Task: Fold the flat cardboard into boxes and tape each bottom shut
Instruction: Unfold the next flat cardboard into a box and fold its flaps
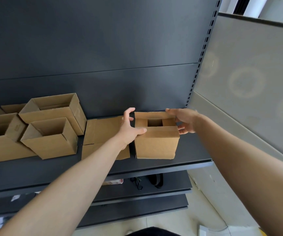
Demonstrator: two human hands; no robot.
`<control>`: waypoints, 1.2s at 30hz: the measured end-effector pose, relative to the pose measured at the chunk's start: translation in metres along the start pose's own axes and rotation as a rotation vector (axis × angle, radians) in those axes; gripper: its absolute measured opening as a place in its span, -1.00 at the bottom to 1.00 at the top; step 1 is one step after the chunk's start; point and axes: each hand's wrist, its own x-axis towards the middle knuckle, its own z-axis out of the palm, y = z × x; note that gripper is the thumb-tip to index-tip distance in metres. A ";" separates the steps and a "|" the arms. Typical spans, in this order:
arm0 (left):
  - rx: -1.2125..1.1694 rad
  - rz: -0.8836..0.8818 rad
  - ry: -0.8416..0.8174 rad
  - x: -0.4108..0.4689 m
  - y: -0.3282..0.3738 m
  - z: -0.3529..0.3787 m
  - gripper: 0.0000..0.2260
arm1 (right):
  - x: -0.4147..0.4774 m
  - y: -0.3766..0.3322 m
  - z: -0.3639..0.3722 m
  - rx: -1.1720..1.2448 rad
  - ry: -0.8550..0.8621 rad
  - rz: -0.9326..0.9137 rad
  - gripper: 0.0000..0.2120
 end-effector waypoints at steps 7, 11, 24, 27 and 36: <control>0.046 -0.013 -0.016 -0.002 -0.001 0.000 -0.82 | 0.005 0.013 0.004 -0.186 -0.042 -0.075 -0.61; -0.002 -0.046 -0.016 -0.003 -0.003 0.002 -0.88 | 0.001 0.012 0.009 -0.168 -0.024 -0.091 -0.61; 0.168 0.018 0.015 0.010 0.013 0.017 -0.78 | 0.031 0.019 -0.011 -0.234 -0.172 -0.110 -0.72; 0.173 0.015 0.019 0.010 0.011 0.017 -0.80 | 0.052 0.028 -0.020 -0.044 -0.152 -0.139 -0.81; 0.228 0.012 0.032 0.012 0.012 0.016 -0.81 | 0.111 0.034 -0.014 -0.579 -0.118 -0.359 -0.71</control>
